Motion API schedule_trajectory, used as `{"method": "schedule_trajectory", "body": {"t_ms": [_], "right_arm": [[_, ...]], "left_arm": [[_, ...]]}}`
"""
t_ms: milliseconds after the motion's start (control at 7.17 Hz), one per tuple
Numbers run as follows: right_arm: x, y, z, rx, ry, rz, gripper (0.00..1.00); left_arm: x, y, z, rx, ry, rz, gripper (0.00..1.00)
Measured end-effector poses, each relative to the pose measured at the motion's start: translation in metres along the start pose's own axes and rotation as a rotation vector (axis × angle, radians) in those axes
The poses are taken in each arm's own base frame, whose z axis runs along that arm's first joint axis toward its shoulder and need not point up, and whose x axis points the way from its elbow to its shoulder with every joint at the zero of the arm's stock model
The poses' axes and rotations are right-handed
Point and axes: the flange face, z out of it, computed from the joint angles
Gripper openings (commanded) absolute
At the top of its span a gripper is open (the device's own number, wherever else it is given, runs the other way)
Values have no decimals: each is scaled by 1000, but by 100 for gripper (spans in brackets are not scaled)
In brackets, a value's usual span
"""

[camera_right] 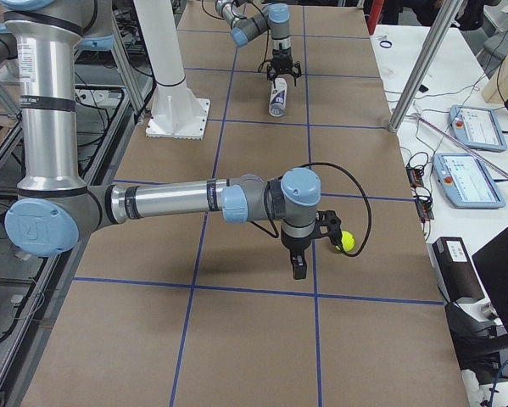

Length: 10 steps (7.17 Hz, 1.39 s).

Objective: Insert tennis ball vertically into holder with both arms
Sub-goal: 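Move the left gripper down over the clear cup lying on its side, then close the left gripper around the open end of the clear cup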

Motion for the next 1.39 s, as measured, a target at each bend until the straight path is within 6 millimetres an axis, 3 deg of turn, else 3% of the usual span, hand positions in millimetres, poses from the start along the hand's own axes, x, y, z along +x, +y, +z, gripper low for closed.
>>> {"method": "schedule_trajectory", "body": {"t_ms": [557, 1394], "right_arm": [[0, 0, 0, 0, -1, -1, 100], [-1, 0, 0, 1, -3, -2, 100]], "left_arm": [[22, -18, 31, -47, -24, 27, 99], [30, -26, 64, -94, -3, 30, 98]]}}
